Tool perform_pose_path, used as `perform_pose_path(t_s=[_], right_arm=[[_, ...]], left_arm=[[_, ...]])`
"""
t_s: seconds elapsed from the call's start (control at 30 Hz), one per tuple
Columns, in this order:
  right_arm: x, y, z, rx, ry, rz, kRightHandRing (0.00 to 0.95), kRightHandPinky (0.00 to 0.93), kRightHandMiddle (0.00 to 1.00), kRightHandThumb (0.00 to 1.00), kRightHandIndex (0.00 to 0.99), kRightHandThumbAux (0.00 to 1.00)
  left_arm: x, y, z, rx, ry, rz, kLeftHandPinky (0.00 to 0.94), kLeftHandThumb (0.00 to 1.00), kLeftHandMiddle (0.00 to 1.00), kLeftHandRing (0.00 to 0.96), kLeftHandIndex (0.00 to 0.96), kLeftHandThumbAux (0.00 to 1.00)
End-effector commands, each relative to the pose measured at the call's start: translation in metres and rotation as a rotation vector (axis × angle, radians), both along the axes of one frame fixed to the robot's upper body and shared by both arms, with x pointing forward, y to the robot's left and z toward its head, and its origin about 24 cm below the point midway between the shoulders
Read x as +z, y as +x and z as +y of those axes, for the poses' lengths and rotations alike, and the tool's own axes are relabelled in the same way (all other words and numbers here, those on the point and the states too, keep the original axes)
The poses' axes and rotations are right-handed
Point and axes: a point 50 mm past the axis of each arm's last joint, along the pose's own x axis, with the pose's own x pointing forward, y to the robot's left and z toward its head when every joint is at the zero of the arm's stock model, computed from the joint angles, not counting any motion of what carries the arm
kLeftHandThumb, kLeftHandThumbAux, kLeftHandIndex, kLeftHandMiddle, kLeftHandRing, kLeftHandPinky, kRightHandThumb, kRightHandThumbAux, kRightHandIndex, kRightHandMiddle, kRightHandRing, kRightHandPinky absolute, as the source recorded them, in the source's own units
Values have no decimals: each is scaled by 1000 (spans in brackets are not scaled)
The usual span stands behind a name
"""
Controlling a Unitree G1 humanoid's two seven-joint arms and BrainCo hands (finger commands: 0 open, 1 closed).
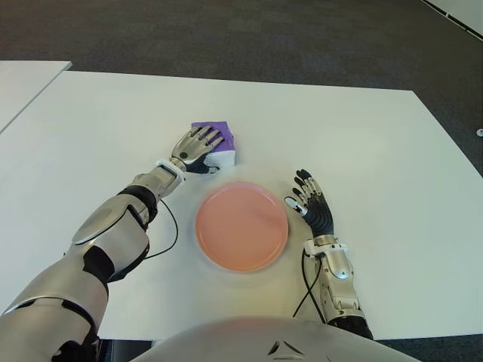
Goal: Put the tissue paper into the plate.
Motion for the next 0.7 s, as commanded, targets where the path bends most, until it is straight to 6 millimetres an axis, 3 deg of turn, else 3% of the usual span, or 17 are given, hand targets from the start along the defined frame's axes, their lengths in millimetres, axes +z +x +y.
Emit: perform_pose_path(t_s=[0.03,0.1,0.23,0.7], right_arm=[[-26,-20,-2,-12,7,159,0,0,2,0,0,683],[-26,-20,-2,-12,9,160,0,0,1,0,0,684],[-26,-20,-3,-13,12,161,0,0,0,0,0,688],[-23,-22,-2,-17,10,153,0,0,3,0,0,696]], left_arm=[[-32,-22,7,34,26,155,562,740,394,524,355,568],[-32,-22,8,33,29,148,594,795,437,582,392,613],[-34,-23,8,19,74,131,642,916,475,539,395,642],[-38,-24,7,28,102,178,743,948,504,526,385,651]])
